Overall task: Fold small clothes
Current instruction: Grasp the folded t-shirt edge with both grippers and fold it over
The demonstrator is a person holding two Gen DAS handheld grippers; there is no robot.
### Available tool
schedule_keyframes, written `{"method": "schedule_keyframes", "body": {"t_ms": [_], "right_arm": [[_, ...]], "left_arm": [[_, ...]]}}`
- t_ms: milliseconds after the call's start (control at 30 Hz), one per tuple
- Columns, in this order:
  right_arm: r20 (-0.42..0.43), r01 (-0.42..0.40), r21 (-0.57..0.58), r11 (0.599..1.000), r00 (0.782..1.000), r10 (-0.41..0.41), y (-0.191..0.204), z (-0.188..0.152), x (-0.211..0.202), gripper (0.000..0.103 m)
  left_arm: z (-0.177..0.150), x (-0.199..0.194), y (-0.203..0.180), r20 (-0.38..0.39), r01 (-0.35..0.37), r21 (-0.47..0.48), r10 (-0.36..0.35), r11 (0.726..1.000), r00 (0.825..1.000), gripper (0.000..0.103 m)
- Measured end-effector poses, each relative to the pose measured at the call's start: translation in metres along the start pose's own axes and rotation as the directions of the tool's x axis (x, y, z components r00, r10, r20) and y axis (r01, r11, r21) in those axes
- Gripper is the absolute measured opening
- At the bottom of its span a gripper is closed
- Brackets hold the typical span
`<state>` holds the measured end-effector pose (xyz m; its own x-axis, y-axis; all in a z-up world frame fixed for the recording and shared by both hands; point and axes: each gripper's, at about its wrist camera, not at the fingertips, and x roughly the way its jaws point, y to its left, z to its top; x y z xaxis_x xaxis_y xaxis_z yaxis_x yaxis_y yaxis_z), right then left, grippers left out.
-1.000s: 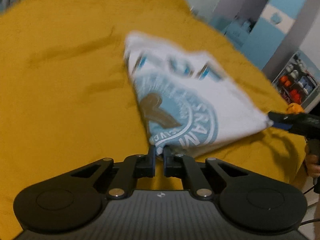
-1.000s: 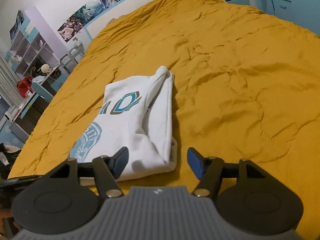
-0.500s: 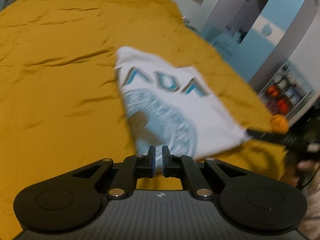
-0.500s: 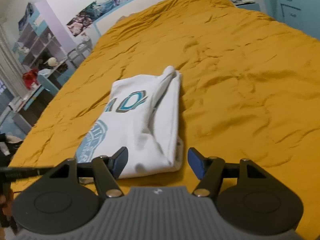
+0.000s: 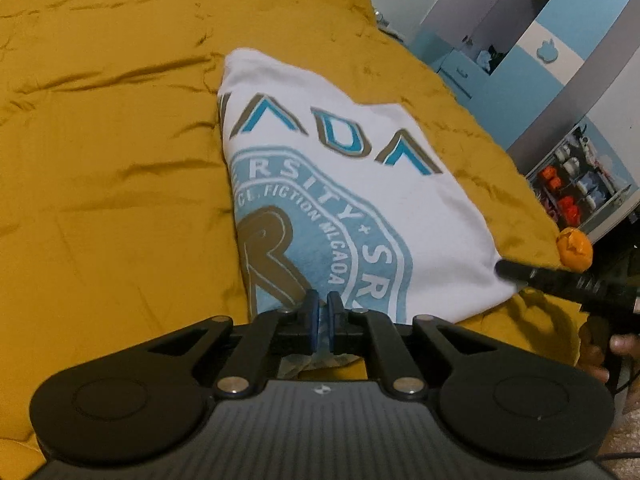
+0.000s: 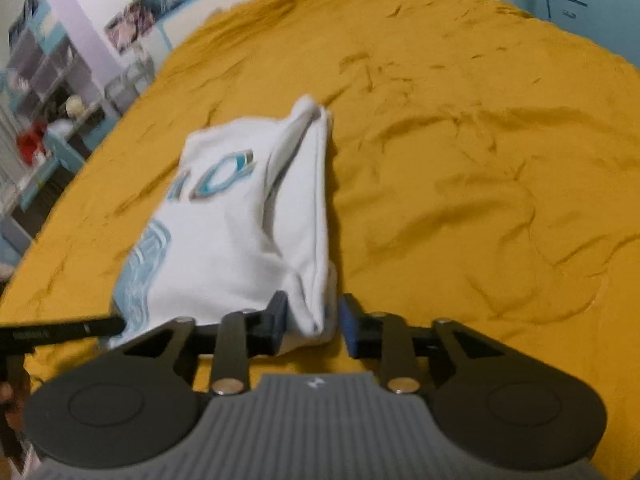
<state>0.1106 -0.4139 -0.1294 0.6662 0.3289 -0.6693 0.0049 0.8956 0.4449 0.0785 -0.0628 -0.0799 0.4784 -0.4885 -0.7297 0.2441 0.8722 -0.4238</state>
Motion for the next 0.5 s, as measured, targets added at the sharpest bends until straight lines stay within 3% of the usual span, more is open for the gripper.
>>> {"method": "schedule_keyframes", "body": {"t_ms": [100,200,267,367,500], "right_arm": [[0.072,-0.044,0.017,0.999,0.996,0.043,0.001,0.037,0.002,0.053],[0.110,-0.070,-0.062,0.996,0.991,0.076,0.015,0.078,0.031,0.051],[0.119,-0.031,-0.090,0.995,0.992,0.042,0.021,0.102,0.059,0.053],[0.061,-0.017,-0.115,0.993,0.998,0.024,0.027,0.131,0.111,0.052],[-0.005,0.029,-0.154,0.988,1.000,-0.030,0.033,0.142,0.160,0.046]], "left_arm": [[0.008,-0.008,-0.004,0.047,0.022,-0.002,-0.022,1.000,0.999,0.014],[0.014,0.000,-0.010,0.023,0.061,0.006,-0.061,0.998,0.998,0.019],[0.012,0.013,-0.015,-0.012,0.039,0.029,-0.039,0.999,0.999,0.019],[0.009,0.024,-0.018,-0.024,0.014,0.055,-0.013,0.998,1.000,0.029],[0.009,0.030,-0.016,-0.038,0.025,0.037,-0.023,0.999,0.999,0.033]]}}
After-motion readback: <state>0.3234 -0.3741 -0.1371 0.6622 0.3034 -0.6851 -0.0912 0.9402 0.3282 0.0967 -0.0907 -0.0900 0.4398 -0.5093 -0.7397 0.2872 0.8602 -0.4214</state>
